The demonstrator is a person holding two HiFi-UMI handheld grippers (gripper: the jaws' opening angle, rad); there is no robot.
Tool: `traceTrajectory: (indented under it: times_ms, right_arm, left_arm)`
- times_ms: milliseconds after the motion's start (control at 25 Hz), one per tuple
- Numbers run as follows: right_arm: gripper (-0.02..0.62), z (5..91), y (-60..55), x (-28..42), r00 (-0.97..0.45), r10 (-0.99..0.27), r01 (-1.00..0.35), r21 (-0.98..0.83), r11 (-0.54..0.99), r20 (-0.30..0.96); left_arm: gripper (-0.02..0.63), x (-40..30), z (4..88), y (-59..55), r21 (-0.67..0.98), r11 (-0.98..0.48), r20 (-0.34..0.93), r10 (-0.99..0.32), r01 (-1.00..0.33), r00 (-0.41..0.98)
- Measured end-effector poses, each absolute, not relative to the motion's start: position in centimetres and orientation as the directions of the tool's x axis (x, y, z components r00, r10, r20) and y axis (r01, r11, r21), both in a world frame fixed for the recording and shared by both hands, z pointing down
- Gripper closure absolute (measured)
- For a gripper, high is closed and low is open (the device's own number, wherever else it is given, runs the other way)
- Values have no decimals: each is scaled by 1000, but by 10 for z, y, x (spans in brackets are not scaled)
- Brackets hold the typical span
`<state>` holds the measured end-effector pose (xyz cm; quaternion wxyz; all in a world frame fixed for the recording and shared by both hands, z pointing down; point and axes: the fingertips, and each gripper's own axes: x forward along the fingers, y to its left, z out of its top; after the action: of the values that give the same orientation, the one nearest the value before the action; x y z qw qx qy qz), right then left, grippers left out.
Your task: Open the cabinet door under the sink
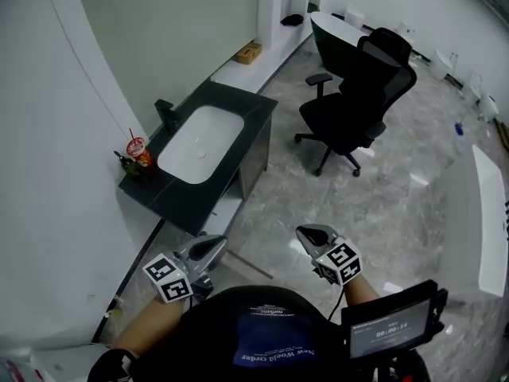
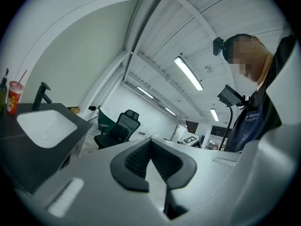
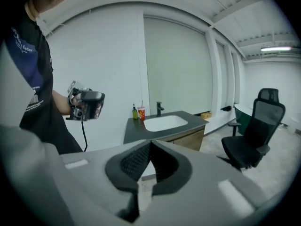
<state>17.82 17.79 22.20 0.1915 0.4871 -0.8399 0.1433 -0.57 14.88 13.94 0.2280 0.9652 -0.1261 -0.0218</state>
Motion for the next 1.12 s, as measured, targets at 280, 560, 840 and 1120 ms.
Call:
traceTrajectory:
  times_ms: [280, 560, 840, 1120]
  right_arm:
    - [594, 167, 172, 218, -622, -684, -748, -29, 663, 382]
    - [594, 156, 146, 216, -671, -642, -701, -33, 713, 371]
    - [594, 137, 119, 250, -696, -639, -689, -53, 723, 327]
    - [594, 139, 83, 346, -789, -530, -568, -39, 822, 310]
  left_arm:
    - [606, 46, 112, 188, 414, -833, 5, -402, -368, 916]
    - [606, 46, 96, 165, 394, -824, -62, -466, -408, 882]
    - [606, 70, 91, 134, 394, -808, -62, -499, -438, 865]
    - [606, 149, 81, 115, 346, -715, -71, -665, -607, 743]
